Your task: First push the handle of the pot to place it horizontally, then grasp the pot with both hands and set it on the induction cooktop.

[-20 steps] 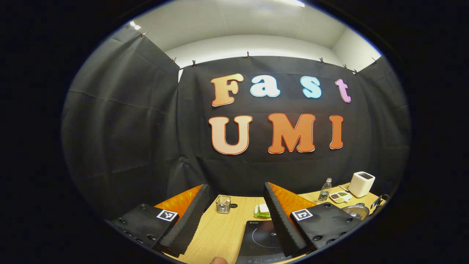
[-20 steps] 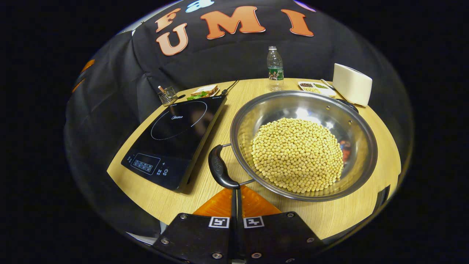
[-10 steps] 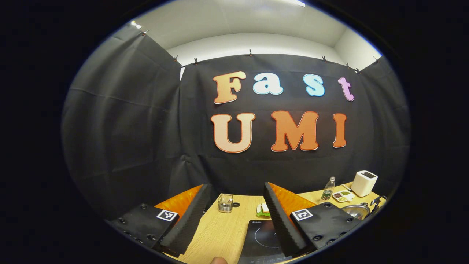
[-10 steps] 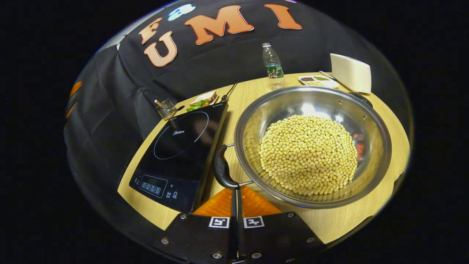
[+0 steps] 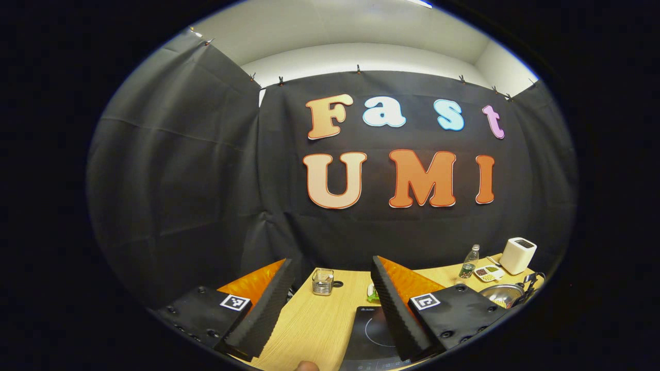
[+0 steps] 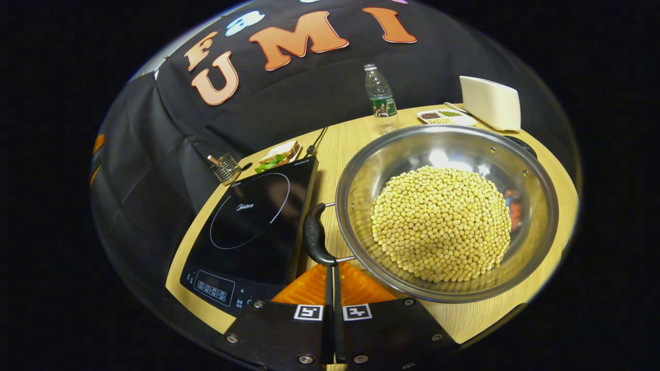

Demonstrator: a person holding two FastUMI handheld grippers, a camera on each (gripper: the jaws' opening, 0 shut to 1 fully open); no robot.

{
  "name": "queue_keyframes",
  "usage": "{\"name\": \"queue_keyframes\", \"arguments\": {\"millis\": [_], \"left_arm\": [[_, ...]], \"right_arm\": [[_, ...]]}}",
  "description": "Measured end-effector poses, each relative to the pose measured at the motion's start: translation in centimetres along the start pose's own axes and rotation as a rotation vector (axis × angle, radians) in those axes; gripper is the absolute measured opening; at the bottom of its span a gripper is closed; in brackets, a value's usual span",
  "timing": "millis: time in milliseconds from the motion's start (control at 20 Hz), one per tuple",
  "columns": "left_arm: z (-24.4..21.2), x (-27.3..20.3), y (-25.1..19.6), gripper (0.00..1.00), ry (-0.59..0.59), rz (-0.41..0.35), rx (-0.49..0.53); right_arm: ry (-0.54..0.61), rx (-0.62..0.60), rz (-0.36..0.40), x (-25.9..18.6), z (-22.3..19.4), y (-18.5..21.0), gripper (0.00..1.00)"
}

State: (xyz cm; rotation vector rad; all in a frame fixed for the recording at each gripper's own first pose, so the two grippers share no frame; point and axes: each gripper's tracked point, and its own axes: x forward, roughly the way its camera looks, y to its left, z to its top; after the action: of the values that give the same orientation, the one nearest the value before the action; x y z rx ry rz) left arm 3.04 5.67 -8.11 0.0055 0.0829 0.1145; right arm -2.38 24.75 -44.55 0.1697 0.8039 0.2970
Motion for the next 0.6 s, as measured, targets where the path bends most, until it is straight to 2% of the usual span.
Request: {"name": "queue_keyframes", "arguments": {"millis": [600], "left_arm": [[-2.0,1.0,0.5,0.98,0.026,-0.001,-0.004]], "right_arm": [[-0.045,0.036,-0.035,3.0,2.5,0.1,0.0]]}}
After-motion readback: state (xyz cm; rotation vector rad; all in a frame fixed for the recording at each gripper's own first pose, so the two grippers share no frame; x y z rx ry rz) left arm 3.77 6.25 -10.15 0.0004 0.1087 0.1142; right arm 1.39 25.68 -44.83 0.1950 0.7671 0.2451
